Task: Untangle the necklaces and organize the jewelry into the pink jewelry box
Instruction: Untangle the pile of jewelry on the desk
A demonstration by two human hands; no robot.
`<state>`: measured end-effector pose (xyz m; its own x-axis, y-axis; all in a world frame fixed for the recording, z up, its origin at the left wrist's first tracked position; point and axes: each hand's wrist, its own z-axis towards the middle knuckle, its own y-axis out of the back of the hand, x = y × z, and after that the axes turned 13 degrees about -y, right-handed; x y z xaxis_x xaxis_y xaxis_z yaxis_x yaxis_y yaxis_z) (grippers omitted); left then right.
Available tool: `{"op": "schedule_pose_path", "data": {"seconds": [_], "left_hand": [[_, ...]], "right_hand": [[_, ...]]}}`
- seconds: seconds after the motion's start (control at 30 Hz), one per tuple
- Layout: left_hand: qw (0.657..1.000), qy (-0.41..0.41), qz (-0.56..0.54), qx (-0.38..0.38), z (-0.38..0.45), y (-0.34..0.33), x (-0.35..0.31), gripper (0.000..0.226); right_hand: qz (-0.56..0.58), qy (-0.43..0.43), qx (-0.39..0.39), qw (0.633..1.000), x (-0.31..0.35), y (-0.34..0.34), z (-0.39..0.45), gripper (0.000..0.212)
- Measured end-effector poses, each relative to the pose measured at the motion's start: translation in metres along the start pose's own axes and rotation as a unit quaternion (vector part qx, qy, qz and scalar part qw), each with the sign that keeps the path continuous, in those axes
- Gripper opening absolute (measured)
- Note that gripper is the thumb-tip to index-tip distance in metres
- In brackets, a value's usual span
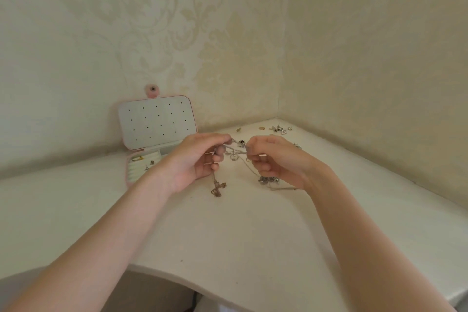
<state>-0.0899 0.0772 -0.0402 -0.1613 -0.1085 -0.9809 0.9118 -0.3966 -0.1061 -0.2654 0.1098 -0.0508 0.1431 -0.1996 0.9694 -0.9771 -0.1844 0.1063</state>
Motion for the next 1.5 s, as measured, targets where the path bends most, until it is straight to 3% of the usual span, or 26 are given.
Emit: {"op": "schedule_pose_path", "data": {"seconds": [0.1,0.27,0.37,0.53,0.67,0.73,0.87,0.9,1.0,1.1,1.2,1.27,1.4,1.5], "left_hand": [[0.999,-0.003,0.03,-0.037,0.002,0.004,0.007,0.013],[0.975,-0.123,0.163,-0.084,-0.001,0.0,0.012,0.011],[0.945,-0.211,0.235,-0.083,0.0,0.001,0.013,0.013],[0.899,-0.289,0.32,-0.073,-0.004,0.005,0.016,0.011],[0.818,-0.338,0.463,-0.046,-0.007,0.01,0.019,0.009],[0.798,-0.355,0.484,-0.049,-0.007,0.01,0.018,0.009],[0.867,-0.308,0.382,-0.083,-0.008,0.001,0.015,0.01],[0.879,-0.29,0.365,-0.097,-0.008,-0.002,0.015,0.009],[0.922,-0.222,0.284,-0.142,-0.004,-0.009,0.019,0.011],[0.981,-0.094,0.052,-0.163,0.001,-0.017,0.018,0.012],[0.987,-0.04,-0.104,-0.117,0.001,-0.019,0.019,0.01],[0.992,-0.051,-0.079,-0.085,0.0,-0.017,0.021,0.004],[0.991,-0.088,0.092,-0.03,-0.006,-0.012,0.02,0.003],[0.991,-0.075,0.111,-0.009,-0.008,-0.011,0.016,0.006]], "right_hand": [[0.002,-0.022,-0.006,1.0,-0.003,0.0,0.003,0.02],[-0.063,-0.051,-0.049,0.996,-0.003,-0.005,0.003,0.018],[-0.135,-0.046,-0.123,0.982,-0.005,-0.008,0.005,0.027],[-0.072,-0.005,-0.17,0.983,-0.002,-0.006,0.005,0.027],[-0.114,0.034,-0.232,0.965,-0.003,-0.006,0.005,0.025],[-0.11,0.061,-0.251,0.96,-0.002,-0.006,0.004,0.023],[0.191,0.08,-0.103,0.973,0.007,-0.003,-0.001,0.021],[0.202,0.076,-0.083,0.973,0.007,-0.002,-0.002,0.02],[0.124,0.054,-0.094,0.986,0.004,-0.005,-0.001,0.019],[0.085,0.044,-0.108,0.99,0.009,-0.004,-0.001,0.024],[-0.001,0.042,-0.167,0.985,0.022,0.0,-0.004,0.03],[-0.038,0.047,-0.191,0.98,0.029,0.001,-0.007,0.029],[-0.009,0.069,-0.147,0.987,0.04,0.0,-0.011,0.029],[-0.07,0.098,-0.179,0.976,0.043,-0.003,-0.01,0.029]]}}
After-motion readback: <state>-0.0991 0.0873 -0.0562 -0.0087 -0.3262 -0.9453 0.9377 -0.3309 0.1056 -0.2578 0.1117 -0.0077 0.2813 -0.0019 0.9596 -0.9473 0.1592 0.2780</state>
